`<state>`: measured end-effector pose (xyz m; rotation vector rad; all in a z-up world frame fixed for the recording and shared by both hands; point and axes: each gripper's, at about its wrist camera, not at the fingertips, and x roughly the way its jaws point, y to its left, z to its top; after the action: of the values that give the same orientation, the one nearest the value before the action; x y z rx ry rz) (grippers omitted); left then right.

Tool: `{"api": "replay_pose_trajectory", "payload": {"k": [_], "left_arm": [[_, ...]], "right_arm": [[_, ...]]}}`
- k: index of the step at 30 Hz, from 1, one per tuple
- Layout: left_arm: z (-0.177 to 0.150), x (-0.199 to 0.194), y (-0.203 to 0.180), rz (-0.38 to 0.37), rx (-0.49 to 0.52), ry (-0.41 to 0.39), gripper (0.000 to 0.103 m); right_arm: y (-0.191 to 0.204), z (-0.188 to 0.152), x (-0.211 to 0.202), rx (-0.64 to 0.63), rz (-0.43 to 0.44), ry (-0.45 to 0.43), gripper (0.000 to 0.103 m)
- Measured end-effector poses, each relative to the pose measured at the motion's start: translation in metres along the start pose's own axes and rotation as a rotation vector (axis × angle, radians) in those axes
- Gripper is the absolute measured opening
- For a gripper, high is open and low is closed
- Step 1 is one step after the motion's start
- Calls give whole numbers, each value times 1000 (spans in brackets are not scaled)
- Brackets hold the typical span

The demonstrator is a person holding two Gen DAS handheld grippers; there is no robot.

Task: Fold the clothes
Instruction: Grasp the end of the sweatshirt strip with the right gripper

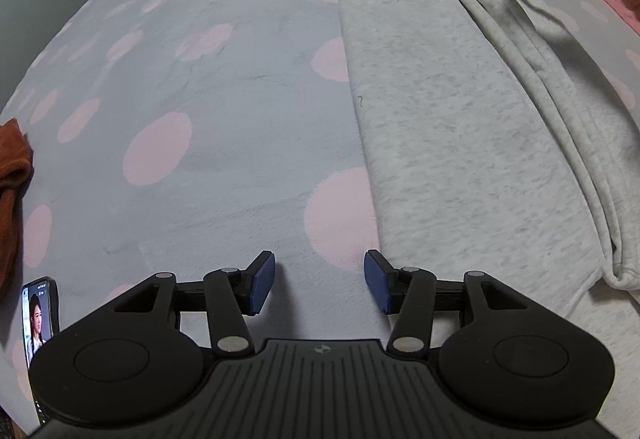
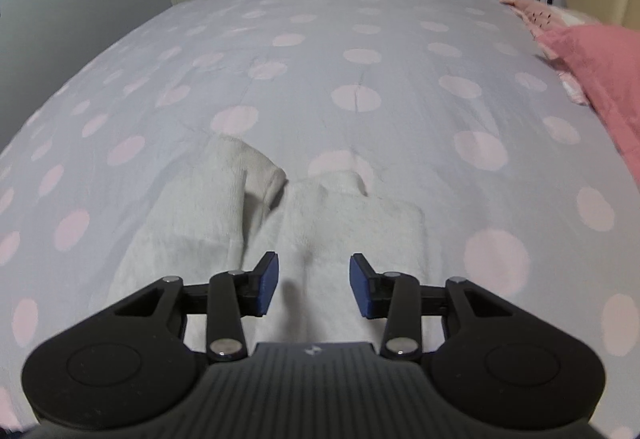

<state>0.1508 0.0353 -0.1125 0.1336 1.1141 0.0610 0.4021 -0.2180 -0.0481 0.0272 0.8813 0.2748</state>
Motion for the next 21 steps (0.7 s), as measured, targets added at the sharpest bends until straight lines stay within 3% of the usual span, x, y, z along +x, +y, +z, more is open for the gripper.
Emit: {"api": "replay_pose_trajectory", "payload": {"k": [4, 5, 6, 7, 14, 19, 21], "left_arm": [[0, 0, 5, -19, -28, -2, 47], [0, 0, 6, -23, -37, -3, 47], [0, 0, 7, -26, -44, -5, 48], [-1, -1, 7, -29, -50, -7, 48], [-2, -8, 6, -16, -69, -47, 47], [1, -15, 9, -25, -85, -85, 48], [4, -15, 13, -34, -106, -80, 48]], "right_arm": [[6, -5, 26, -12, 5, 45, 43], [7, -7, 31, -21, 6, 52, 39], [7, -9, 35, -26, 9, 53, 14], [7, -10, 36, -25, 13, 50, 6], [19, -2, 27, -38, 107, -11, 6], [18, -13, 56, -31, 118, 47, 7], [15, -15, 62, -21, 123, 65, 14]]}}
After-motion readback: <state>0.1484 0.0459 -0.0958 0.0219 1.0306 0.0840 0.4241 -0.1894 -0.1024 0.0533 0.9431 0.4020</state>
